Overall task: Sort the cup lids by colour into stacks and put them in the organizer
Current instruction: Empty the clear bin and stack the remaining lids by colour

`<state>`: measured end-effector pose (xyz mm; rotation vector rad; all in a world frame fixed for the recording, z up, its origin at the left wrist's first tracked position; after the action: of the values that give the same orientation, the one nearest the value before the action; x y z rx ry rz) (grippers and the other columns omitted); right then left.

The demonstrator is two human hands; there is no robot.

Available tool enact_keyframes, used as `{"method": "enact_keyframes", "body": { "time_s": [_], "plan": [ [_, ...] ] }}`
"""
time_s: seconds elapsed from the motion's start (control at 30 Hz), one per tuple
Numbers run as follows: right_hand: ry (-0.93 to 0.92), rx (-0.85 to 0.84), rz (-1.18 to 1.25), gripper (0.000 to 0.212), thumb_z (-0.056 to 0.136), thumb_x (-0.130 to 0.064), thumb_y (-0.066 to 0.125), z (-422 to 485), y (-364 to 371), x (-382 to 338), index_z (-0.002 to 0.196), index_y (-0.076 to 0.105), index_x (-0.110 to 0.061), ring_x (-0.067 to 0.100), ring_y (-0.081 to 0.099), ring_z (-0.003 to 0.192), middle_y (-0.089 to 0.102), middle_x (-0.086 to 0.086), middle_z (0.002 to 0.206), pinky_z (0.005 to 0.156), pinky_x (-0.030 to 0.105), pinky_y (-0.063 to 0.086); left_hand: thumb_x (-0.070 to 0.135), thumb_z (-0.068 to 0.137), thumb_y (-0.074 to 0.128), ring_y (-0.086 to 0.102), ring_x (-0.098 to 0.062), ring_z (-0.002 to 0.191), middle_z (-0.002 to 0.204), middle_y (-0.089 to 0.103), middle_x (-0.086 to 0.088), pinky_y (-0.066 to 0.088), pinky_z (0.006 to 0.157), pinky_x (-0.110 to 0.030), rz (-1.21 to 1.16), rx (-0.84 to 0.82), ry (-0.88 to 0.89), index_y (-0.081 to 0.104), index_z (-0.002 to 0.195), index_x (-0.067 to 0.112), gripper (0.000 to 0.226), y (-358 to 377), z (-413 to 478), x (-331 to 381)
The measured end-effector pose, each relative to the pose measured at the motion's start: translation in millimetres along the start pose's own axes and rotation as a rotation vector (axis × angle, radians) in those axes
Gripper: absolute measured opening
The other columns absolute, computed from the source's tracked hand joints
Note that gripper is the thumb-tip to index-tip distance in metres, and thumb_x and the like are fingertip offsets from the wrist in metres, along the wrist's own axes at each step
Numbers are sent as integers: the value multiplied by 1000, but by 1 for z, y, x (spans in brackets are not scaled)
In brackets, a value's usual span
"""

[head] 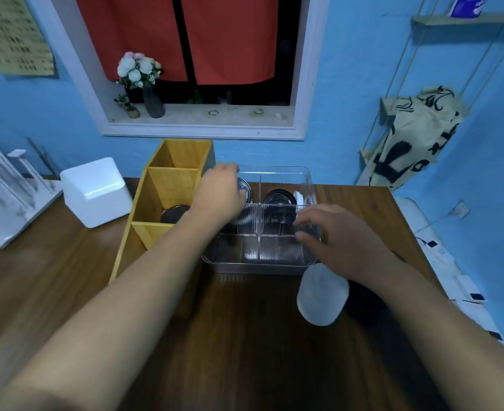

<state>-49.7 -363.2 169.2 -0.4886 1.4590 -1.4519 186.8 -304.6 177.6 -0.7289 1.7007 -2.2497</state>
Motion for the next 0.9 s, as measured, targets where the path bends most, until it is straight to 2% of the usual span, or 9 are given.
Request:
{"method": "enact_keyframes", "body": {
  "time_s": [0.07, 0.17, 0.27, 0.33, 0.43, 0.53, 0.7, 0.8, 0.9],
  "plan": [
    [-15, -6, 25, 22, 98, -39, 56, 0, 10, -10, 115, 66, -28, 5, 54, 105, 65, -12, 116, 90, 26, 48, 41, 94, 65, 58, -35, 117, 129, 58, -17, 47, 96, -41, 132, -101, -9, 54, 130, 6, 52, 9, 20, 0],
    [8, -39, 0, 25, 99, -41, 56, -5, 18, -11, 119, 66, -30, 3, 52, 114, 63, -16, 125, 90, 14, 36, 59, 93, 62, 61, -33, 113, 126, 61, -14, 48, 79, -38, 281, -192, -9, 53, 130, 7, 64, 25, 37, 3],
    [31, -39, -21, 31, 97, -46, 54, -16, 17, -4, 123, 66, -32, 4, 50, 123, 60, -17, 133, 100, 22, 39, 66, 88, 65, 62, -29, 99, 108, 65, -7, 43, 68, -35, 360, -249, -16, 60, 118, 12, 61, 31, 50, 6],
    [48, -28, -6, 38, 94, -49, 50, -24, 16, -1, 123, 66, -32, 5, 51, 122, 62, -17, 131, 101, 27, 43, 58, 87, 71, 57, -26, 88, 94, 59, -3, 43, 66, -35, 370, -295, -21, 61, 106, 15, 48, 34, 59, 8],
    [65, -1, 34, 36, 92, -48, 50, -33, 20, -3, 120, 67, -32, 5, 53, 117, 63, -19, 124, 99, 30, 46, 36, 89, 67, 58, -24, 85, 86, 56, -1, 43, 59, -34, 432, -352, -13, 64, 106, 16, 27, 35, 65, 10],
    [71, 21, 64, 32, 93, -47, 51, -39, 26, -7, 117, 67, -34, 1, 52, 112, 63, -21, 120, 97, 31, 48, 31, 86, 65, 57, -26, 88, 84, 52, 0, 47, 65, -35, 461, -381, -3, 62, 109, 18, 27, 35, 68, 10],
    [80, 94, 85, 27, 94, -44, 55, -49, 25, -11, 115, 68, -35, -4, 51, 114, 62, -24, 119, 99, 25, 42, 37, 83, 72, 59, -29, 94, 92, 50, -1, 44, 66, -36, 399, -260, 17, 50, 127, 11, 56, 31, 67, 9],
    [78, 134, 79, 23, 93, -39, 58, -54, 23, -14, 113, 69, -35, -9, 47, 113, 60, -28, 117, 98, 13, 33, 39, 81, 75, 53, -31, 85, 90, 55, -5, 41, 64, -36, 310, -170, 23, 48, 121, 9, 57, 20, 57, 8],
    [89, 201, 118, 21, 94, -37, 60, -63, 19, -20, 112, 69, -34, -19, 44, 112, 56, -31, 115, 95, 0, 28, 46, 79, 77, 60, -35, 96, 108, 62, -12, 48, 68, -37, 187, -45, 52, 47, 122, 9, 64, -13, 40, 7]
  ]
}}
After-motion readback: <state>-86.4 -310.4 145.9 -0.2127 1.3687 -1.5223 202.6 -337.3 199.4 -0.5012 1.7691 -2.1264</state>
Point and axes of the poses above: each hand's wrist, its own z-axis towards the middle knuckle, its own y-axis out of the palm, x = y × z, the point moved 3 cm from there along z, towards the middle knuckle
